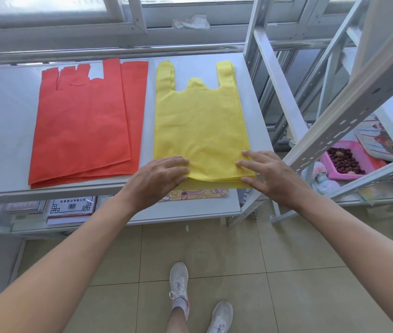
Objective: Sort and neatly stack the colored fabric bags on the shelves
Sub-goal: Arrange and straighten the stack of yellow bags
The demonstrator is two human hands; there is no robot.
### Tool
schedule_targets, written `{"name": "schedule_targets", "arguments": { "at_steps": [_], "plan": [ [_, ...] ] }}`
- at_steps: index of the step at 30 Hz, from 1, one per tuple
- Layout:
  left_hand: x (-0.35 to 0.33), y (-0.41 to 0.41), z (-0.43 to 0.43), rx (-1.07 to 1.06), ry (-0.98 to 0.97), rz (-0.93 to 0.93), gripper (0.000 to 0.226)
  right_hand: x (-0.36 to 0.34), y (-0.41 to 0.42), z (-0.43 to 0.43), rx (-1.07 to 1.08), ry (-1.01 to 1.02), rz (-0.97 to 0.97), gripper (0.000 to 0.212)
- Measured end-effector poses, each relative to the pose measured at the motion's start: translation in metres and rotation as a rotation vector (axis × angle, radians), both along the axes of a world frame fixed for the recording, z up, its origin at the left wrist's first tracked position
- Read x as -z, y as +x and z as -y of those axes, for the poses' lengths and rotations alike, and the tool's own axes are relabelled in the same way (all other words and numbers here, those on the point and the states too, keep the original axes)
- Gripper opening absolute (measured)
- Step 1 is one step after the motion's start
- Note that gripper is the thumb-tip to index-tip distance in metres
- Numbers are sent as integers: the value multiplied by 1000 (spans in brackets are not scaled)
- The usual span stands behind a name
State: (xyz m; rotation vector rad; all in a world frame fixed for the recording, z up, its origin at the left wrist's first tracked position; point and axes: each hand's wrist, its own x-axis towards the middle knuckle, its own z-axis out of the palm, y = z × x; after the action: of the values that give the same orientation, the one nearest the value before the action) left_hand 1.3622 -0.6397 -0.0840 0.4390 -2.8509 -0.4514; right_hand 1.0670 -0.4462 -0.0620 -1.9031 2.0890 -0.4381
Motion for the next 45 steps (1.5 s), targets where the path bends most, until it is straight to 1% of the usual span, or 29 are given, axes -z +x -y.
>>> {"name": "schedule_targets", "arguments": {
  "at_steps": [4,7,9,12,14,16,18,21,24,26,29,31,32,35,38,39,41,42,45],
  "plan": [
    [-2,0,-3,-19,-8,5,32,0,-1,0,-29,-2,-46,50],
    [-4,-9,-13,-117,-52,2,37,-1,-1,0,-17,-11,-33,51],
    [-4,-20,-23,-190,-68,-38,36,-2,0,-1,19,-20,7,47],
    [-3,-43,-43,-167,-39,-92,33,-3,2,-2,97,-36,94,41],
    [-3,-59,-56,-145,-20,-107,36,-4,2,-2,149,-42,170,35],
    [-4,-74,-65,-171,-28,-119,39,-4,3,-2,185,-50,237,30],
    [-6,-85,-68,-211,-21,-135,36,-4,5,0,227,-65,306,28],
    [-8,-95,-66,-245,17,-147,25,-6,9,1,318,-114,402,33],
    [-9,-97,-60,-288,149,-173,19,-4,15,0,417,-148,385,44],
    [-7,-96,-58,-302,223,-189,18,-1,22,-5,527,-115,464,46],
    [-5,-96,-56,-301,268,-185,16,4,32,-10,668,-95,738,44],
    [-5,-97,-56,-299,254,-181,16,4,34,-10,767,-114,911,40],
    [-6,-97,-56,-297,243,-183,15,4,33,-8,805,-128,940,37],
    [-6,-97,-58,-288,191,-189,13,3,30,-6,848,-139,937,29],
    [-4,-98,-64,-262,87,-169,12,-1,28,-3,854,-95,957,13],
    [-2,-99,-66,-245,50,-164,13,-2,27,-1,859,-72,956,17],
    [1,-99,-68,-213,-21,-171,11,-3,24,4,868,-31,977,35],
    [3,-98,-68,-200,-58,-179,10,-5,23,7,871,-13,989,40],
    [6,-96,-68,-157,-172,-195,12,-12,21,11,873,4,1013,35]
  ]
}}
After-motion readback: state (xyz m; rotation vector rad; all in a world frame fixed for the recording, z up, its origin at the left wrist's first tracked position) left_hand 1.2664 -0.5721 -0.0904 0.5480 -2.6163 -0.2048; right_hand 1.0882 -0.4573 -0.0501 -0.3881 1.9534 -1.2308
